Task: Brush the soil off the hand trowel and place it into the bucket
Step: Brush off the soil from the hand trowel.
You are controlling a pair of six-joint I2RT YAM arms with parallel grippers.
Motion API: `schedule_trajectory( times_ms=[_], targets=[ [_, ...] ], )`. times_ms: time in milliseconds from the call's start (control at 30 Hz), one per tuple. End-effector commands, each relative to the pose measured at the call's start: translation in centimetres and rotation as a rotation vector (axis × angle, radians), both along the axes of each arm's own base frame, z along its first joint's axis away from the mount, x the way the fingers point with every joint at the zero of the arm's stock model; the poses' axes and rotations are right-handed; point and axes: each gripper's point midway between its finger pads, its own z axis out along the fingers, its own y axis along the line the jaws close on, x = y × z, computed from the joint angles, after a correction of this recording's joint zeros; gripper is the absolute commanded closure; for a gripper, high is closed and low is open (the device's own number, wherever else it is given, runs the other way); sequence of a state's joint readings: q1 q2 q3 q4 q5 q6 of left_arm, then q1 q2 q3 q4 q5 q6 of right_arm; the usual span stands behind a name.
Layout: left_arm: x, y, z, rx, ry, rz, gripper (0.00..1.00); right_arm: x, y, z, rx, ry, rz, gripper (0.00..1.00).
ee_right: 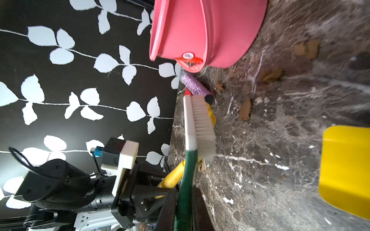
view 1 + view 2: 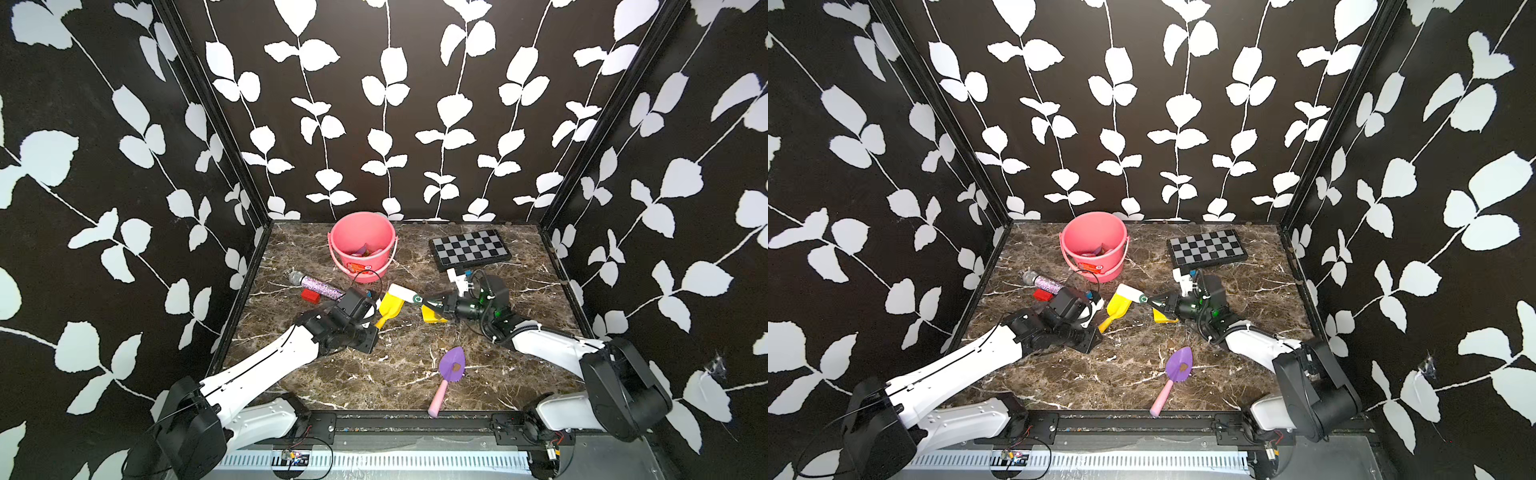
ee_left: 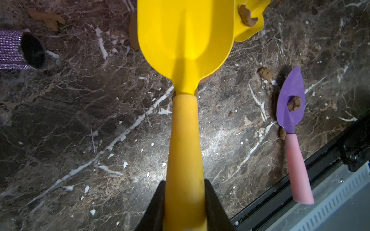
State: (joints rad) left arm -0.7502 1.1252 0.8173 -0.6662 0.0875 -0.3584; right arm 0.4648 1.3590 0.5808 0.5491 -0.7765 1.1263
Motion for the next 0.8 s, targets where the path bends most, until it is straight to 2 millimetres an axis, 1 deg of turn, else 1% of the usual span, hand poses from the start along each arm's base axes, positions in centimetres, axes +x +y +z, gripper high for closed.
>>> schedule_trajectory(
  times_ms=[0,67,133,267,400,500,567,633,767],
  targets=[
    [0.8,0.1,0.7,-0.020,-0.053,0.023,1.00,-0.3,-0.2,1.9,0.033,-0.033,-0.020,1.00],
    [0.9,0.1,0.7,-0.021,-0.055,0.025,1.00,-1.0,0.4,2.3,0.048,-0.039,-0.003,1.00],
    [1.0,0.0,0.7,-0.025,-0.057,0.026,1.00,-1.8,1.3,2.2,0.041,-0.041,0.016,1.00],
    [1.2,-0.2,0.8,-0.036,-0.059,0.031,1.00,-3.1,3.5,1.2,0.046,-0.019,0.062,1.00],
    [1.2,-0.4,1.0,-0.042,-0.059,0.033,1.00,-3.4,4.3,0.0,0.048,0.004,0.085,1.00],
    [1.3,-0.5,1.1,-0.051,-0.060,0.036,1.00,-2.7,3.7,-0.8,0.028,0.012,0.067,1.00],
    [1.2,-0.5,1.1,-0.057,-0.057,0.037,1.00,-1.6,2.7,-0.5,0.030,-0.001,0.034,1.00],
    [1.1,-0.5,1.0,-0.056,-0.055,0.035,1.00,-0.6,1.3,-0.6,0.015,0.008,-0.010,1.00],
    [1.0,-0.4,0.9,-0.051,-0.052,0.033,1.00,0.9,-1.0,0.0,0.005,-0.008,-0.080,1.00]
  ],
)
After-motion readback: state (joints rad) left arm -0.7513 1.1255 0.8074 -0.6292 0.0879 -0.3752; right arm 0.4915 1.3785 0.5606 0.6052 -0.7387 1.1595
